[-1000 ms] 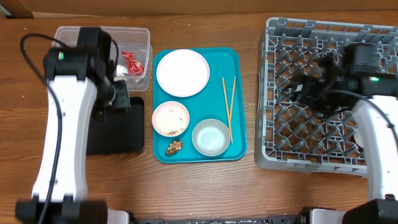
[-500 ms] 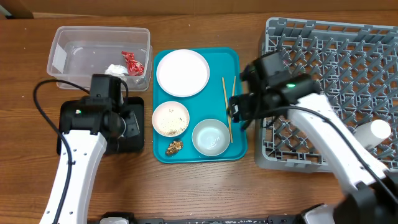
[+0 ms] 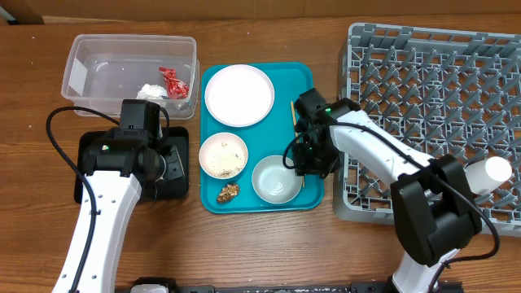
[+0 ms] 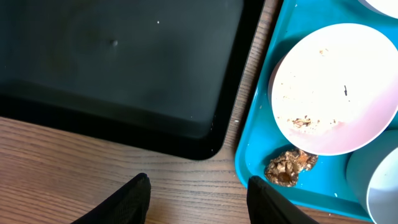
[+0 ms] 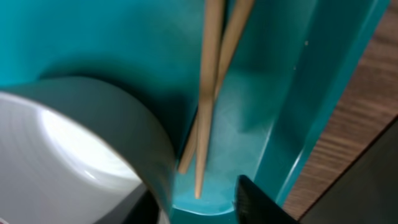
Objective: Sort waste into correct bins and load items into the dishwasher
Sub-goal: 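Lift the white bowl and place it in the dish rack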
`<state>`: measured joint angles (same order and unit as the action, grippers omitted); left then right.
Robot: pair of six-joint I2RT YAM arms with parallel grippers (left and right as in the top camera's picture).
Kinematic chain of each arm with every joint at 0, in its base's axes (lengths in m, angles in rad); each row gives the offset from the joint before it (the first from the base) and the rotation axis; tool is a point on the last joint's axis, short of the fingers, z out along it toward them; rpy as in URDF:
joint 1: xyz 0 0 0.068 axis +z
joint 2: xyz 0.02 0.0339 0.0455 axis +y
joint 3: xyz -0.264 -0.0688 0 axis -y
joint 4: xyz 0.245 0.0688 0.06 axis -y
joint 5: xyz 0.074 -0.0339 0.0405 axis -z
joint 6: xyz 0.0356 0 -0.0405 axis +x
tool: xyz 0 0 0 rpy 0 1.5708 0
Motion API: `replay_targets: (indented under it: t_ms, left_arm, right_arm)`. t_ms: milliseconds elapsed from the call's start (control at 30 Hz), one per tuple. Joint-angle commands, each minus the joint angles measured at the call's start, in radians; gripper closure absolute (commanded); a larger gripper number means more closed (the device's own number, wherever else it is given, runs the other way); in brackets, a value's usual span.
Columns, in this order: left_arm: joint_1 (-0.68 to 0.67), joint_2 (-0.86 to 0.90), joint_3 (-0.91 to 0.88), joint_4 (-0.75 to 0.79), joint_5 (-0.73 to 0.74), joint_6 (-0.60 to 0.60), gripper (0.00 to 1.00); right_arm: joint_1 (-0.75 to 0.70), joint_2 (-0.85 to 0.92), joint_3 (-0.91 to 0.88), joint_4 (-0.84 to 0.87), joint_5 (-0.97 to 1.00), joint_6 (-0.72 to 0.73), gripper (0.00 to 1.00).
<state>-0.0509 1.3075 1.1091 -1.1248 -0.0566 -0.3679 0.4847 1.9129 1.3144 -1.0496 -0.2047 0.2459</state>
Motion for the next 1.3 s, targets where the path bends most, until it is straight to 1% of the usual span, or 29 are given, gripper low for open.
replay_targets:
  t_ms: [0,133,167,200,367,467,600,733,833,933,1067,1267]
  left_arm:
    - [-0.002,0.001,-0.003,0.004,0.005,-0.014,0.47]
    - [-0.002,0.001,-0.003,0.005,0.005,-0.014,0.47]
    - [-0.002,0.001,-0.003,0.005,0.006,-0.014,0.47]
    - [-0.002,0.001,-0.003,0.005,0.006,-0.014,0.47]
    - [-0.002,0.001,-0.003,0.01,0.005,-0.014,0.46]
    - [-0.002,0.001,-0.003,0.012,0.005,-0.014,0.46]
    - [-0.002,0.001,-0.003,0.014,0.005,-0.014,0.45]
    - [-0.002,0.001,-0.003,0.025,0.005,-0.014,0.44]
    - [-0.002,0.001,-0.003,0.036,0.005,-0.014,0.43]
    - [-0.002,0.001,-0.003,0.052,0.005,-0.014,0.43]
    - [-0.002,0.001,-0.003,0.076,0.005,-0.014,0.42]
    - [-0.002,0.001,-0.003,0.136,-0.004,-0.014,0.4]
  right_arm:
    - [0.011,0.014,-0.006,0.001,0.002,0.021,0.68]
    - [0.011,0.014,-0.006,0.003,0.003,0.038,0.82]
    - [0.011,0.014,-0.006,0.004,0.003,0.04,0.91]
    - [0.011,0.014,-0.006,0.004,0.003,0.04,0.96]
    - [0.008,0.007,0.01,-0.009,0.003,0.039,0.96]
    - [0.001,-0.027,0.06,-0.045,0.034,0.035,0.96]
    - [-0.029,-0.101,0.185,-0.101,0.117,0.035,0.96]
    - [-0.093,-0.18,0.333,-0.126,0.239,0.035,0.96]
    - [-0.159,-0.229,0.404,-0.093,0.39,0.035,0.96]
    - [-0.239,-0.263,0.415,-0.027,0.555,0.035,0.96]
    - [-0.341,-0.261,0.412,0.048,0.739,0.035,0.96]
    - [-0.517,-0.239,0.408,0.246,0.95,0.035,0.96]
